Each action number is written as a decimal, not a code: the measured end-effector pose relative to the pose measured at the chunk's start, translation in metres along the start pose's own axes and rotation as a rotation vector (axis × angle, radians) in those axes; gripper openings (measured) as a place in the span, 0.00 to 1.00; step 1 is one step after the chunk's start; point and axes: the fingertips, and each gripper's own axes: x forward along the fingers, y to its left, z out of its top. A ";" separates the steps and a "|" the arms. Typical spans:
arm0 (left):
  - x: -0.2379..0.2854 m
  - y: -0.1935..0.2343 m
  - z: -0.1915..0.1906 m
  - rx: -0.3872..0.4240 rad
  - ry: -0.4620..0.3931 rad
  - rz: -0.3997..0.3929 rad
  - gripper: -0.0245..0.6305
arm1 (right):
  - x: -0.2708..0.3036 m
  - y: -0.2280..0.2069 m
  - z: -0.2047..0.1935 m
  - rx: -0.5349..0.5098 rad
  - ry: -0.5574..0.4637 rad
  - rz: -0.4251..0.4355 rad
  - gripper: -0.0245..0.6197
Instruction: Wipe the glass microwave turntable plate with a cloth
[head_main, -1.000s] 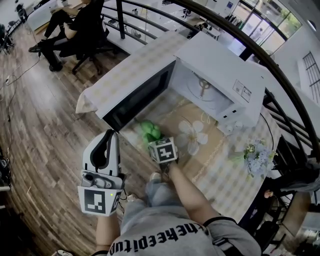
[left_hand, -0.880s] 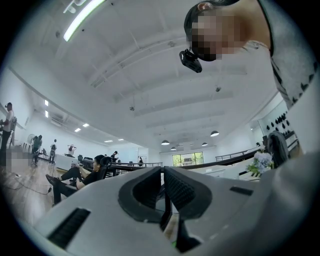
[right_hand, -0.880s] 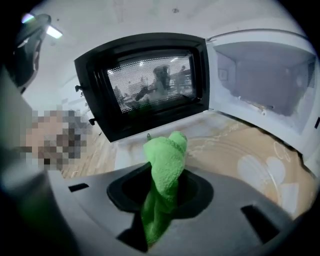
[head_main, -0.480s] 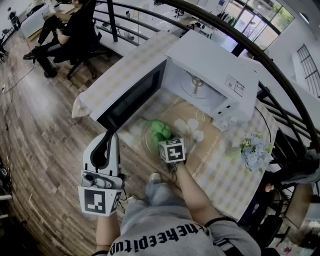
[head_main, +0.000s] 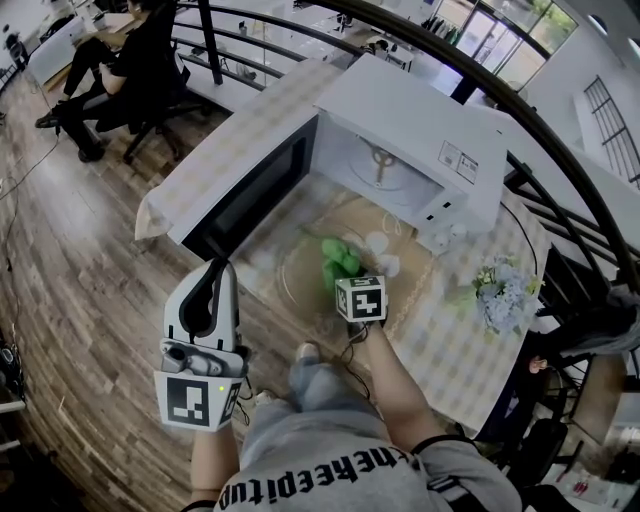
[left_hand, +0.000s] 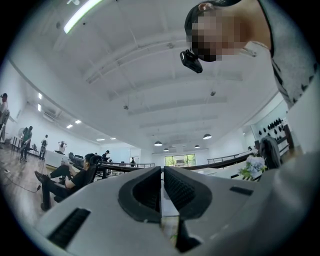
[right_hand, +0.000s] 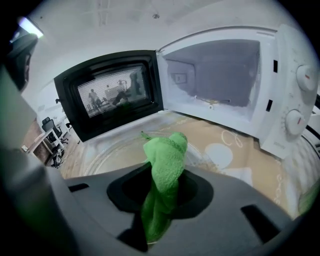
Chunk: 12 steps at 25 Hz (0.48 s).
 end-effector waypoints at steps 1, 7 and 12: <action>0.001 -0.001 0.000 -0.001 0.000 -0.004 0.07 | -0.002 -0.006 -0.002 0.008 0.000 -0.012 0.20; 0.004 -0.009 0.000 -0.007 -0.002 -0.026 0.07 | -0.017 -0.043 -0.012 0.048 -0.007 -0.081 0.20; 0.005 -0.015 0.003 -0.004 -0.009 -0.040 0.07 | -0.029 -0.069 -0.022 0.061 -0.007 -0.129 0.20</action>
